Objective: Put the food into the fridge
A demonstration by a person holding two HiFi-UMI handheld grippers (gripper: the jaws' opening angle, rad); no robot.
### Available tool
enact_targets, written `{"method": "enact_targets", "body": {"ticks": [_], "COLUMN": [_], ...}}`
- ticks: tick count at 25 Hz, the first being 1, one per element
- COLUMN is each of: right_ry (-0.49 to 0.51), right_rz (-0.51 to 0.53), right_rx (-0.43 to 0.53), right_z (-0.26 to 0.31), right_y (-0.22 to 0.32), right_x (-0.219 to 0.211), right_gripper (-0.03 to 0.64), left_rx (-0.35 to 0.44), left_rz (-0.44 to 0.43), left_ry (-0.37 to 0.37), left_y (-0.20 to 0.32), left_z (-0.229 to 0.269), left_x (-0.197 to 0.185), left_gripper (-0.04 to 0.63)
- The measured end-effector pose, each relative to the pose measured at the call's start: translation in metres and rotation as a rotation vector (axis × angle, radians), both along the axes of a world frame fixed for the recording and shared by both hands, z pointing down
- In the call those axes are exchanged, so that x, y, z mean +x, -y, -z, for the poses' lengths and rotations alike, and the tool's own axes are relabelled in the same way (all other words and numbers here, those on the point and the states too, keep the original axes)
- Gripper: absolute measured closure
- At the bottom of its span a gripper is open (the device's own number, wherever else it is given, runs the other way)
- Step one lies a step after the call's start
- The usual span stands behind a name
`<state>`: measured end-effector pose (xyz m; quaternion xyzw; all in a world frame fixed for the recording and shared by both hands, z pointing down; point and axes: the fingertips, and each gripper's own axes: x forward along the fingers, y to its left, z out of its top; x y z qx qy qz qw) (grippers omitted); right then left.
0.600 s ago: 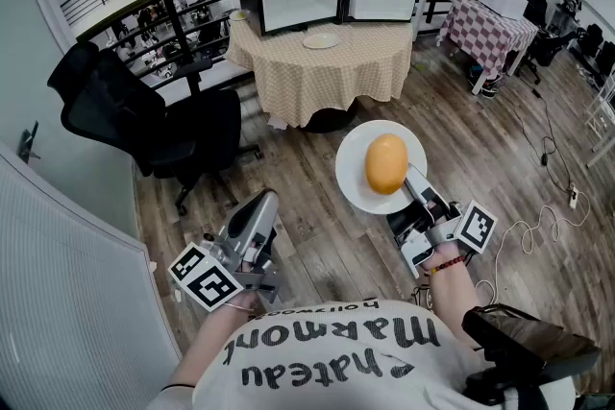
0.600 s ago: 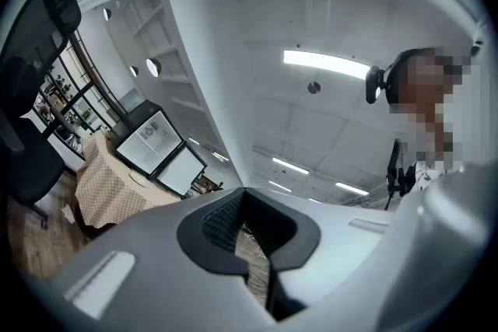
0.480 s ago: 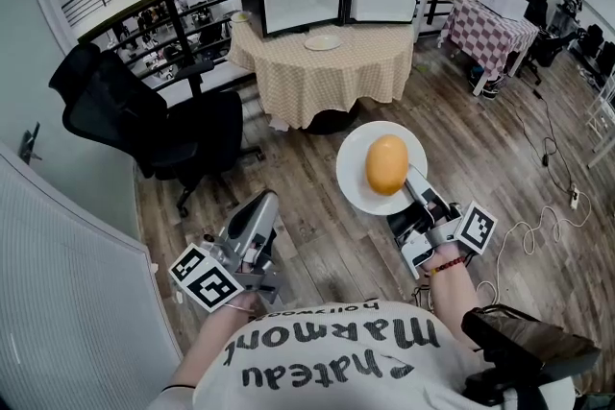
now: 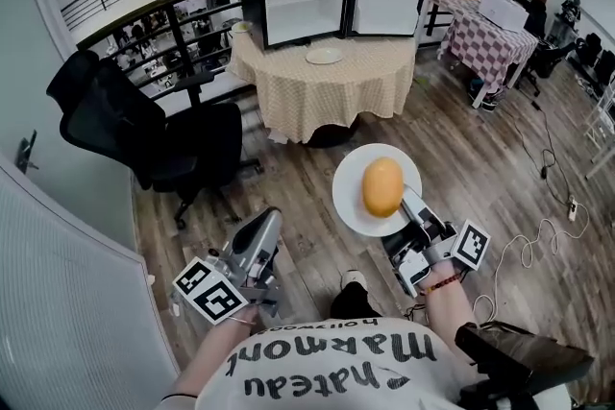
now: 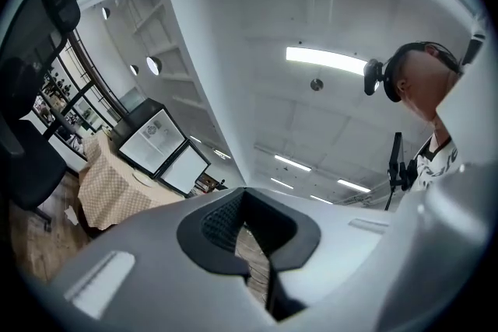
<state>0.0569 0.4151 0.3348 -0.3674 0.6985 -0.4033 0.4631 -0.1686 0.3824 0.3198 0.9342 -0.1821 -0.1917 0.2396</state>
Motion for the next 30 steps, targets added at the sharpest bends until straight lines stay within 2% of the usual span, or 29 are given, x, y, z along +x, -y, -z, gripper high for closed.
{"method": "enact_targets", "body": {"ticks": [4, 9, 12, 17, 24, 27, 30], "right_ry": [0.038, 0.048, 0.039, 0.031, 0.014, 0.015, 0.02], "right_rz": [0.038, 0.074, 0.107, 0.157, 0.204, 0.223, 0.25], "right_rx": [-0.009, 0.002, 0.019, 0.022, 0.015, 0.012, 0.011], "right_z": [-0.013, -0.01, 0.001, 0.012, 0.013, 0.012, 0.008], "right_y": [0.037, 0.117, 0.164, 0.233, 0.311, 0.35, 0.369], "right_x": [0.006, 0.026, 0.045, 0.075, 0.117, 0.126, 0.129], "right_gripper": [0.583, 0.583, 0.583, 0.583, 0.583, 0.583, 0.583], "left_rx": [0.007, 0.041, 0.046, 0.038, 0.064, 0.058, 0.056], "left_rz": [-0.02, -0.022, 0.01, 0.039, 0.07, 0.084, 0.095], "left_ry": [-0.021, 0.015, 0.037, 0.013, 0.022, 0.024, 0.031], "left_y": [0.03, 0.092, 0.132, 0.197, 0.266, 0.302, 0.316], "left_z": [-0.001, 0.002, 0.006, 0.017, 0.02, 0.017, 0.011], "left_x": [0.023, 0.051, 0.07, 0.102, 0.15, 0.162, 0.169], "left_gripper": [0.603, 0.602, 0.603, 0.603, 0.603, 0.603, 0.603]}}
